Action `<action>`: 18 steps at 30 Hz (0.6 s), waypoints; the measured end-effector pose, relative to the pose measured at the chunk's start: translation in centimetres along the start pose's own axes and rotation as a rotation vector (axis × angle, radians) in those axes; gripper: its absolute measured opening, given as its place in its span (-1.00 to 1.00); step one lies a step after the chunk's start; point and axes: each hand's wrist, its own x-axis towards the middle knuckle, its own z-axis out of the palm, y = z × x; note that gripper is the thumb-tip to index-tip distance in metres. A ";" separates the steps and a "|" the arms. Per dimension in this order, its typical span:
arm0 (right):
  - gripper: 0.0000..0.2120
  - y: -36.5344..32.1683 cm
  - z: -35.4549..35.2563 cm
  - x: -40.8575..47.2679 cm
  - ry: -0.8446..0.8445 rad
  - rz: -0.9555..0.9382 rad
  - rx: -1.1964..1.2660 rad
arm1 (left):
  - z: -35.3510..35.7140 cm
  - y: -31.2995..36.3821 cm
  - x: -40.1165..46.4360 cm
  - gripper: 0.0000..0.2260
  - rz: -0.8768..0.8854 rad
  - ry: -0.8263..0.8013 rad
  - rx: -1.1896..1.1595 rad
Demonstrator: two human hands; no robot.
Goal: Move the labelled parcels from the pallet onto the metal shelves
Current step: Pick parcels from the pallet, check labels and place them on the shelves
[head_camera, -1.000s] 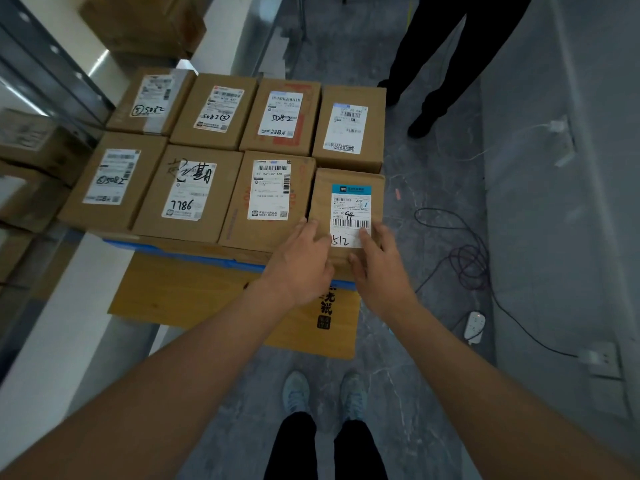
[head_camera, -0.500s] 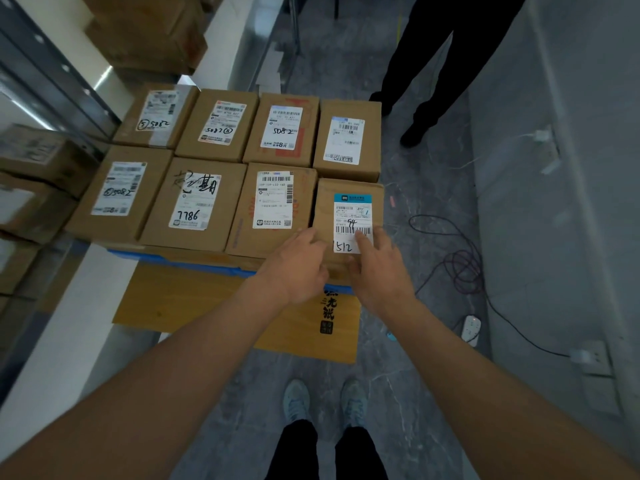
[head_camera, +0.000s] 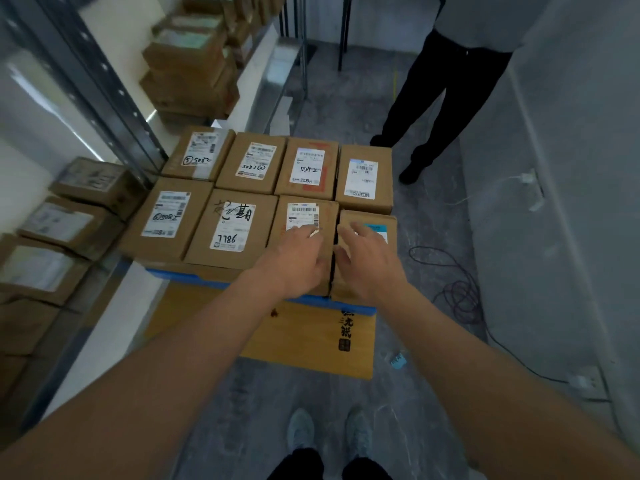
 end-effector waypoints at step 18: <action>-0.47 -10.6 -6.4 3.1 -0.071 -0.523 -0.140 | -8.3 -4.5 -10.3 -0.61 -0.395 0.299 0.014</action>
